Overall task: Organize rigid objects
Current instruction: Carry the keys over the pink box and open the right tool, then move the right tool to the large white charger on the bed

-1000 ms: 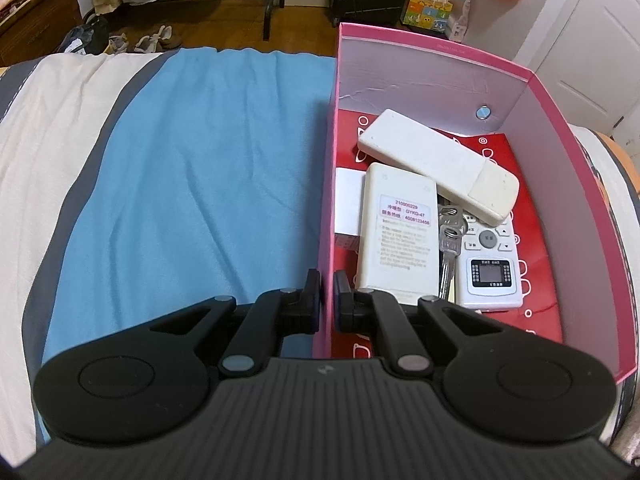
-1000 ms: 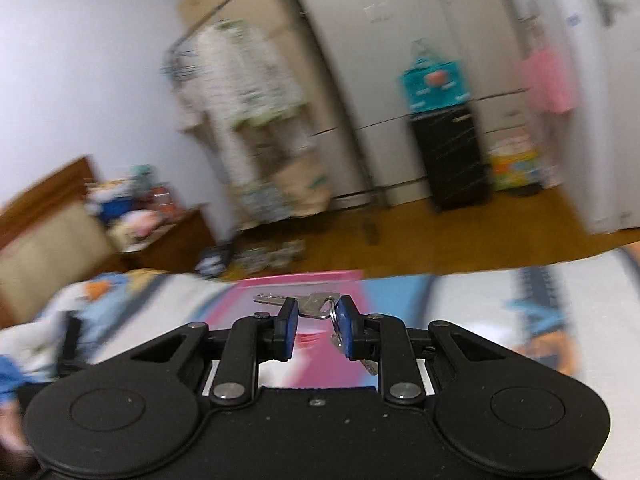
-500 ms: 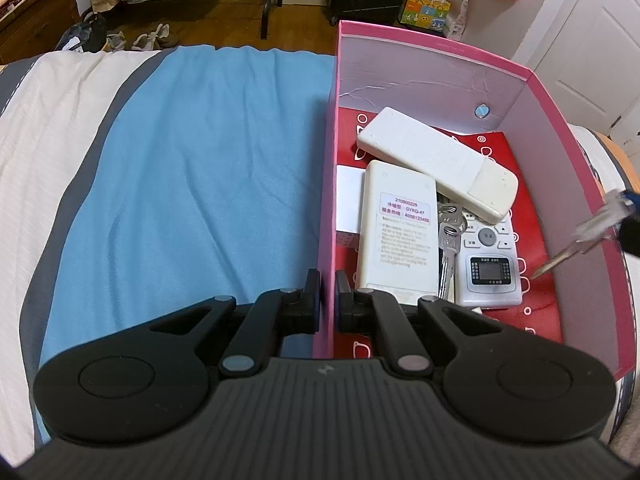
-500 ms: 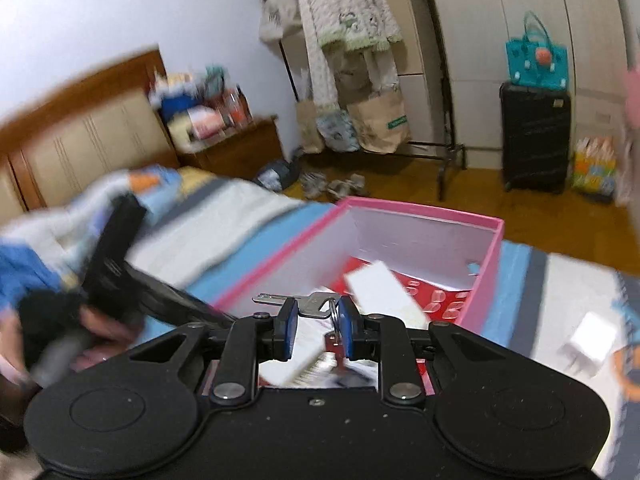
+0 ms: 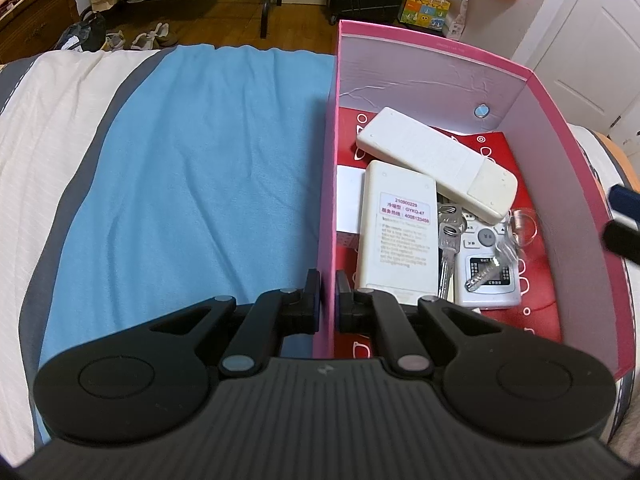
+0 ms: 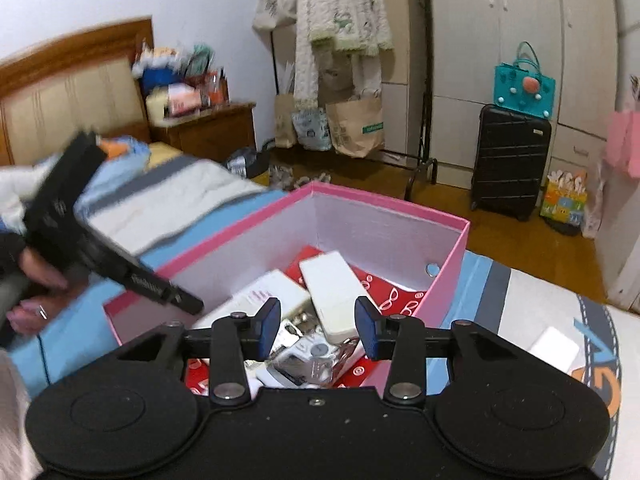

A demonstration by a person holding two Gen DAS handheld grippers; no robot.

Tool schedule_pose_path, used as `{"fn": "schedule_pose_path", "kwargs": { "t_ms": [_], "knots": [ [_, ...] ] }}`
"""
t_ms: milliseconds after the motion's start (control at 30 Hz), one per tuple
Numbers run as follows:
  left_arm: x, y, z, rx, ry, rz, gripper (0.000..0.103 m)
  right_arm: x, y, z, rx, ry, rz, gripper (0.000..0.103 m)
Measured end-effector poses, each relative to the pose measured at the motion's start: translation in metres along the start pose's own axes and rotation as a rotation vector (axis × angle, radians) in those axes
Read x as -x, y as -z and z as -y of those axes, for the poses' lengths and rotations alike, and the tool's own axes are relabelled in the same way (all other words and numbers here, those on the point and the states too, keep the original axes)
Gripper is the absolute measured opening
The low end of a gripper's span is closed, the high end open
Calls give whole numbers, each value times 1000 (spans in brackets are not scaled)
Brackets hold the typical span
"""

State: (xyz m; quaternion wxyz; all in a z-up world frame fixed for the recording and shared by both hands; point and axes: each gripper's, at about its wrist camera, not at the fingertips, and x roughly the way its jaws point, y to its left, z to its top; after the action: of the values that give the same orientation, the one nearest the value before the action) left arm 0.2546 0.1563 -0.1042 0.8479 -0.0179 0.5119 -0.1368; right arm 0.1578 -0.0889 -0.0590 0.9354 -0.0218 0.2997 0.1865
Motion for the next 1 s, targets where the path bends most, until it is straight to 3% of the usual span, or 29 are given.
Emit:
{"fn": "schedule_pose_path", "kwargs": {
  "t_ms": [433, 633, 767, 900, 1000],
  "knots": [
    [-1, 0, 0, 3, -2, -1, 6, 39, -5, 88, -323, 128, 41, 50],
    [-1, 0, -3, 16, 5, -3, 6, 57, -9, 140, -488, 183, -23, 55],
    [-1, 0, -4, 13, 9, -3, 6, 39, -9, 182, -613, 192, -115, 55],
    [0, -1, -3, 16, 8, -4, 6, -6, 5, 217, -727, 200, -242, 55],
    [-1, -1, -3, 16, 7, -4, 6, -36, 16, 226, -768, 236, -272, 55]
  ]
}}
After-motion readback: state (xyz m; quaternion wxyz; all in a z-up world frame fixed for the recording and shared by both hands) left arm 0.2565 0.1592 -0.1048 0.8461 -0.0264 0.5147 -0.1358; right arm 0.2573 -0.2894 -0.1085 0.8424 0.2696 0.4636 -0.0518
